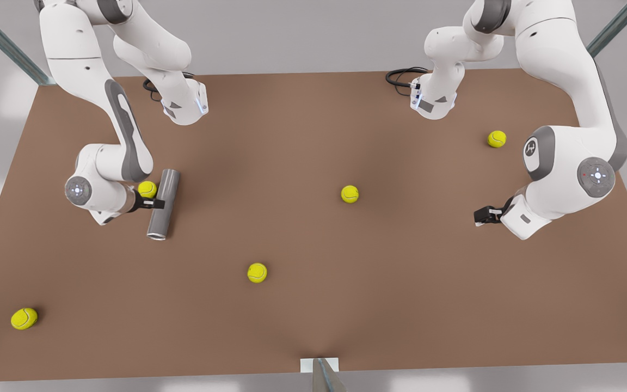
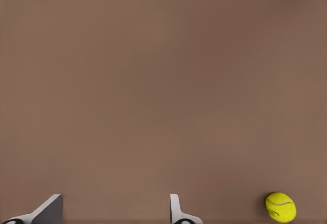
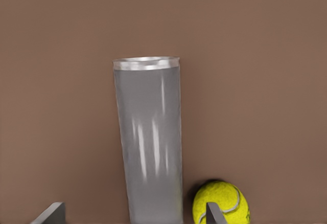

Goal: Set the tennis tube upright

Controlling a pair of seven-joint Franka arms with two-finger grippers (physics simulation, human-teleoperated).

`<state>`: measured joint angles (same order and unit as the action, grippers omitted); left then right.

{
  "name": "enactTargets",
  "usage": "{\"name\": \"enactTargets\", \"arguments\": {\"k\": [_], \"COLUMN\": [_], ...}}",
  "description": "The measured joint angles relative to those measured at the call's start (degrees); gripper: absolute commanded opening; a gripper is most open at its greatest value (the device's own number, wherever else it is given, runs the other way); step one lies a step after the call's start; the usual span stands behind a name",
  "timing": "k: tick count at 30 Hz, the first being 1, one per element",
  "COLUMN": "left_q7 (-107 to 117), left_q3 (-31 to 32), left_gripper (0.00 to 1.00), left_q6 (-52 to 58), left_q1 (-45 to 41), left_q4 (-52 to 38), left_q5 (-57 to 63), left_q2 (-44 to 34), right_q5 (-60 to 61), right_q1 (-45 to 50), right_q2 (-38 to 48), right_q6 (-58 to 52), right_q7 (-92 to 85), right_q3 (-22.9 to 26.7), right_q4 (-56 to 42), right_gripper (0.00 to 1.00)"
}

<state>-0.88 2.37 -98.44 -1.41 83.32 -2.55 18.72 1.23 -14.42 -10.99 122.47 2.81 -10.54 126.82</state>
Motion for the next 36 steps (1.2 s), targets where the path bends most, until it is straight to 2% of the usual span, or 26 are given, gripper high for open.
{"name": "enactTargets", "arguments": {"k": [22, 36], "left_q7": [0.09, 0.09], "left_q3": [0.0, 0.0], "left_gripper": [1.0, 1.0], "left_q6": [0.36, 0.26], "left_q1": [0.0, 0.0], "left_q4": [0.09, 0.18], "left_q5": [-0.02, -0.09], "left_q2": [-0.09, 0.0], "right_q5": [-0.05, -0.09], "right_q1": [-0.81, -1.76], "right_q2": [-2.8, -6.2], "right_q6": [21.29, 26.31], "right_q7": [0.18, 0.01], "right_q3": [-0.84, -1.09], "right_q4": [13.24, 14.6], "right_gripper": [1.0, 1.0]}}
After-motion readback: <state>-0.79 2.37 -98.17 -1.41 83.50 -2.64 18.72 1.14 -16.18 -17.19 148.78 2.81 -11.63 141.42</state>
